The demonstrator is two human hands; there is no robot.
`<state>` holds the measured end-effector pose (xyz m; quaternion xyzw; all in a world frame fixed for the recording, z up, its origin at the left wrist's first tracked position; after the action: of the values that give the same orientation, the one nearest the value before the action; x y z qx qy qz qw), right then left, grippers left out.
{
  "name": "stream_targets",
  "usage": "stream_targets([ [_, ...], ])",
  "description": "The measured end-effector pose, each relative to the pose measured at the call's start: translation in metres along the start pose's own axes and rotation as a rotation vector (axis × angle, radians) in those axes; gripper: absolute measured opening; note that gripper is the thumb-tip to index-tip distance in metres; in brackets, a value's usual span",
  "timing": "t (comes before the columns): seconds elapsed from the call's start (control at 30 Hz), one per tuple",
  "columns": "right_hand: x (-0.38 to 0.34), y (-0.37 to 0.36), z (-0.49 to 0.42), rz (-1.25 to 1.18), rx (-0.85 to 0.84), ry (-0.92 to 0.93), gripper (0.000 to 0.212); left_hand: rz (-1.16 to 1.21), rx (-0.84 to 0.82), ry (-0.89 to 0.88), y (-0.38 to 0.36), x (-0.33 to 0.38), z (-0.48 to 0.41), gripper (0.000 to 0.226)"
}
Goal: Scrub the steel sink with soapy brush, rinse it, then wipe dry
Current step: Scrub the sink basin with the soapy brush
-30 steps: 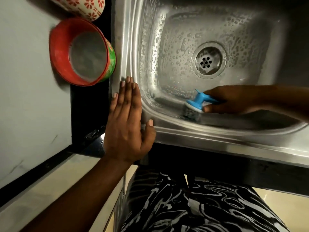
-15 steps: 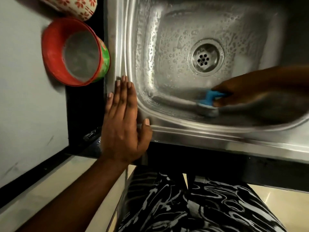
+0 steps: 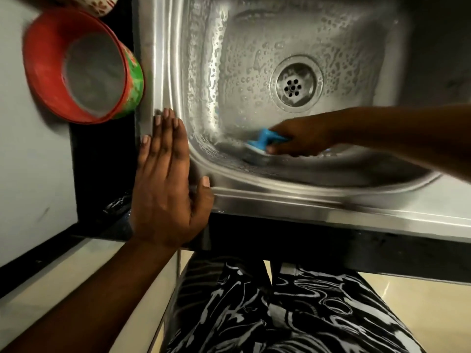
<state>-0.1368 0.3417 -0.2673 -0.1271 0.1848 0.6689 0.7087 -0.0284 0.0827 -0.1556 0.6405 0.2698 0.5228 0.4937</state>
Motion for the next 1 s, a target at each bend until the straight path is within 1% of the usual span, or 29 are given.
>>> stream_targets([
  [0.03,0.026,0.001,0.010,0.031,0.038,-0.087,0.036,-0.001,0.000,-0.001,0.000,0.000,0.000,0.083],
  [0.07,0.043,0.003,0.023,0.035,0.055,-0.154,0.047,0.000,0.001,0.000,0.000,0.000,0.000,0.083],
  [0.1,0.062,0.003,0.029,0.112,0.050,-0.195,0.059,0.003,0.002,0.001,0.001,0.000,0.000,0.084],
  [0.13,0.078,0.007,0.028,0.159,0.059,-0.216,0.061,0.007,0.002,0.002,0.001,0.001,0.000,0.084],
  [0.17,0.080,0.005,0.030,0.173,0.062,-0.245,0.051,0.010,0.002,0.002,0.001,0.001,0.000,0.084],
  [0.23,0.043,0.000,0.023,0.117,0.105,-0.158,0.021,0.009,0.003,-0.002,0.000,0.000,0.000,0.083],
  [0.27,0.014,-0.003,0.011,0.061,0.132,-0.085,0.017,0.008,0.006,-0.002,0.000,0.000,0.000,0.083],
  [0.3,-0.012,-0.003,-0.006,0.053,0.191,-0.004,0.022,0.010,0.008,-0.002,-0.001,0.000,0.000,0.083],
  [0.33,-0.040,-0.003,-0.021,-0.007,0.220,0.062,0.028,0.009,0.009,0.000,0.001,0.001,0.000,0.083],
  [0.37,-0.065,-0.002,-0.030,-0.045,0.241,0.090,0.032,0.006,0.011,0.001,0.002,0.001,0.001,0.083],
  [0.43,-0.087,0.003,-0.033,-0.058,0.304,0.079,0.037,0.008,0.007,-0.003,0.003,0.001,0.001,0.084],
  [0.5,-0.077,-0.001,-0.015,-0.012,0.365,0.027,0.042,0.006,0.005,-0.006,0.005,0.001,0.001,0.087],
  [0.57,-0.061,-0.002,0.016,0.013,0.537,-0.059,0.052,0.015,0.012,0.003,0.005,0.001,0.001,0.089],
  [0.63,-0.067,0.004,0.053,0.024,0.783,-0.040,0.055,0.029,0.022,0.002,0.008,0.000,0.003,0.088],
  [0.7,-0.097,0.016,0.094,0.010,0.974,0.107,0.054,0.036,0.021,-0.007,0.008,0.000,0.004,0.087],
  [0.77,-0.140,0.029,0.127,0.008,1.086,0.249,0.053,0.030,-0.005,-0.002,0.006,0.000,0.004,0.087],
  [0.87,-0.209,0.043,0.139,0.135,1.121,0.363,0.052,0.014,-0.027,0.016,0.007,0.001,0.005,0.091],
  [1.0,-0.272,0.057,0.107,0.412,1.050,0.273,0.050,0.011,-0.005,0.051,0.011,0.003,0.005,0.096],
])
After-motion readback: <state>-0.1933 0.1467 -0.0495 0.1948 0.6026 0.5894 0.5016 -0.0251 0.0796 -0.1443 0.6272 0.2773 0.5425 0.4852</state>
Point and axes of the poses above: each hand's wrist, its own z-axis away from the middle knuckle, its own y-axis out of the back of the hand, x = y × z, the point moved 3 cm from there along -z, towards the middle knuckle, and after that the axes turned 11 degrees about -y, right-handed, at the moved point
